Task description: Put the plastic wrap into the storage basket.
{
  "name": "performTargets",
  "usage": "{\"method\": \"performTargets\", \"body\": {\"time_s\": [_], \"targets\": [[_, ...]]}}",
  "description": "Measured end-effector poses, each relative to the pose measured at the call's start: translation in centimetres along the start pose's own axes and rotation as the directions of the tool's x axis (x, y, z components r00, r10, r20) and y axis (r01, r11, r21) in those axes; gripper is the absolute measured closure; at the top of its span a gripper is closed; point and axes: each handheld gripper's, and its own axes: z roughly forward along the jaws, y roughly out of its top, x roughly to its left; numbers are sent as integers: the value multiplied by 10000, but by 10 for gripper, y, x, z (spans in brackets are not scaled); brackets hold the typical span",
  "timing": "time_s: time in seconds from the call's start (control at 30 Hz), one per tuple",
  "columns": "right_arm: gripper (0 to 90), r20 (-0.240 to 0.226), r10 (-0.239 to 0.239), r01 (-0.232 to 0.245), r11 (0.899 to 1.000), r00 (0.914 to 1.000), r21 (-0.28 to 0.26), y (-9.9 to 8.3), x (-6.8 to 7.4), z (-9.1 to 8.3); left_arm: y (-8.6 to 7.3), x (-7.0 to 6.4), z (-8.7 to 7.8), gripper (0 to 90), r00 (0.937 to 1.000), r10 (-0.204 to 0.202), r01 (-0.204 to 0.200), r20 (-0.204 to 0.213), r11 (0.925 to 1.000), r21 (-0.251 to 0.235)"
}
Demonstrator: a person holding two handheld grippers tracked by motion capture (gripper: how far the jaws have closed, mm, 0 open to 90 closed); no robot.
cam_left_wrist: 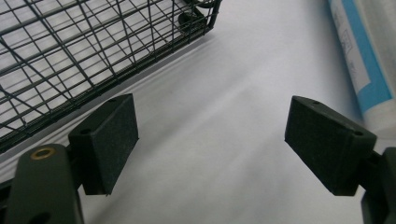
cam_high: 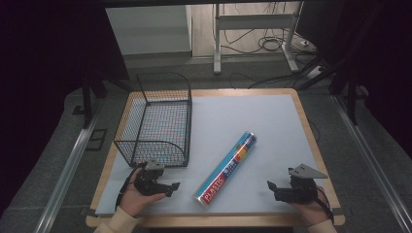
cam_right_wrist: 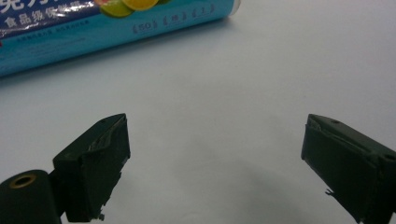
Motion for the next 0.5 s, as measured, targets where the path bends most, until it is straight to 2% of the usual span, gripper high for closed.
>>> {"method": "performTargets", "body": {"time_s": [0.13, 0.5], "targets": [[102, -99, 208, -209, 9998, 9997, -55, 1, -2, -1, 0, 0, 2, 171, 10000, 16, -16, 2, 10000, 59], [103, 11, 196, -196, 9998, 9998, 82, 1, -3, -1, 2, -8, -1, 168, 9999, 111, -111, -61, 9999, 58]]}}
